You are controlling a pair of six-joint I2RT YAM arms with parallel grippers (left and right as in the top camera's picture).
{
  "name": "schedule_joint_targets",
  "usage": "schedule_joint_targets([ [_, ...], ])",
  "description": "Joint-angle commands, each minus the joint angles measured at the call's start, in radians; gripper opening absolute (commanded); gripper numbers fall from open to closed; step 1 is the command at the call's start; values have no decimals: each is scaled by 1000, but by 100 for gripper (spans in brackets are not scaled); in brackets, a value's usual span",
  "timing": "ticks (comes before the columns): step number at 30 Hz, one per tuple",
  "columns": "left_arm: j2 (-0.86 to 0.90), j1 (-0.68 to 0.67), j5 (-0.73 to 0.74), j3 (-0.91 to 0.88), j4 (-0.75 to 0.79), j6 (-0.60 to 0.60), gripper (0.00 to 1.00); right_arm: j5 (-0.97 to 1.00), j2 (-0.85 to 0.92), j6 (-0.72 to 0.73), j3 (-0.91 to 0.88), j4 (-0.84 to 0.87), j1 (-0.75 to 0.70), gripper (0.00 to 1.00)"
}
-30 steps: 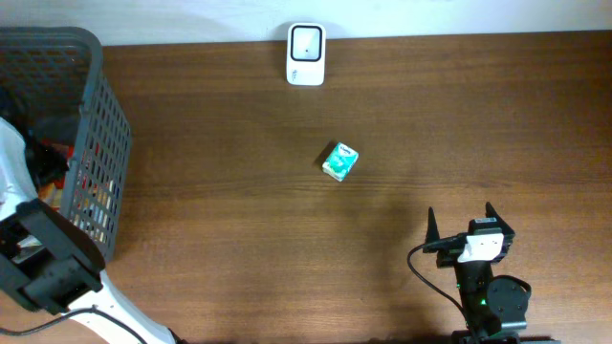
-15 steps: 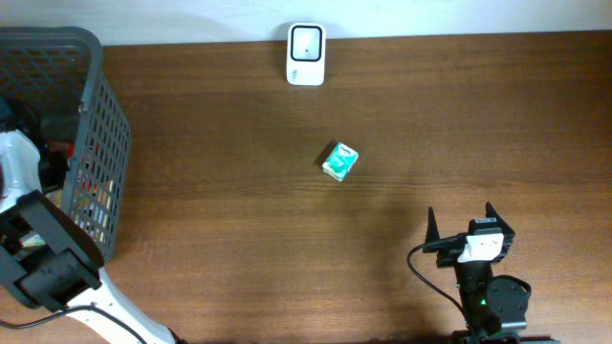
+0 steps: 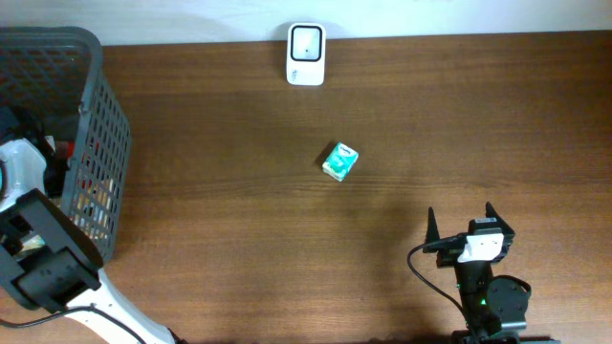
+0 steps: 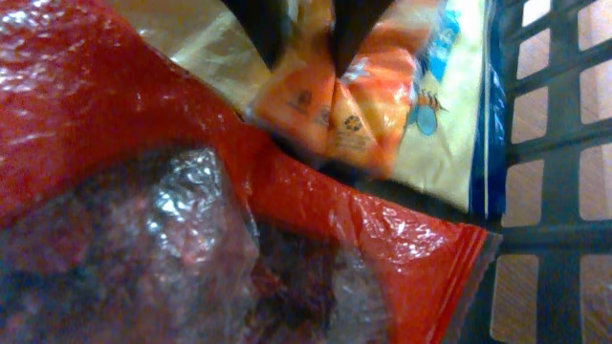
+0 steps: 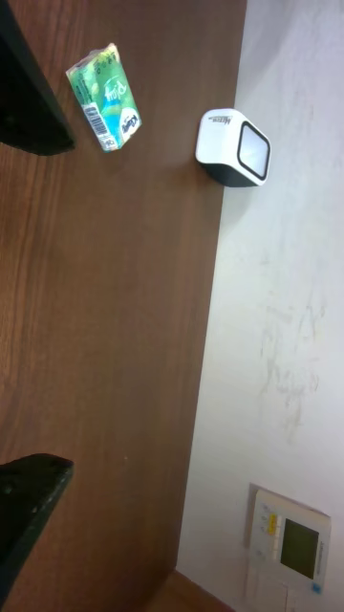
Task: Scan the item barcode
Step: 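Return the left gripper into the basket and grasp an orange tissue pack, then place the orange tissue pack beside the green pack on the table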
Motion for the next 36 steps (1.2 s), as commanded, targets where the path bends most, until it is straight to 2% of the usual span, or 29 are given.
schedule_joint_targets([
  [1,11,6,41,-42,-42,-3,0,2,-6,-3,-7,-5,-6,98],
  [4,5,5,39,-18,-73,-5,0,2,-6,-4,-7,-5,-6,98],
  [7,-58,-2,42,108,-108,-161,0,2,-6,-3,-7,-5,-6,98],
  [9,-124,-7,78,200,-128,-191,0,2,-6,-3,-7,-5,-6,98],
  [11,-215,-8,252,268,-134,-192,0,2,-6,-3,-7,-5,-6,99],
  [14,-352,-8,515,279,-135,-193,0,2,-6,-3,-7,-5,-6,99],
  [15,-397,-8,607,279,-151,-230,0,2,-6,-3,-7,-5,-6,98],
  [17,-463,-8,820,279,-179,-306,0,2,-6,-3,-7,-5,-6,99],
  [19,-522,-8,1116,279,-210,-304,0,2,-6,-3,-7,-5,-6,98],
  [20,-542,-14,1220,279,-221,-304,0,2,-6,-3,-7,-5,-6,98],
  [23,-610,-95,1377,279,-229,-304,0,2,-6,-3,-7,-5,-6,99],
  [25,-636,-181,1357,279,-252,-304,0,2,-6,-3,-7,-5,-6,99],
  [26,-640,-314,1223,278,-323,-304,0,2,-6,-3,-7,-5,-6,99],
  [28,-632,-433,1068,265,-377,-304,0,2,-6,-3,-7,-5,-6,99],
  [30,-603,-618,859,229,-406,-304,0,2,-6,-3,-7,-5,-6,99],
  [33,-546,-790,700,169,-357,-305,0,2,-6,-3,-7,-5,-6,99],
  [36,-406,-945,565,122,-257,-424,0,2,-6,-3,-7,-5,-6,99],
])
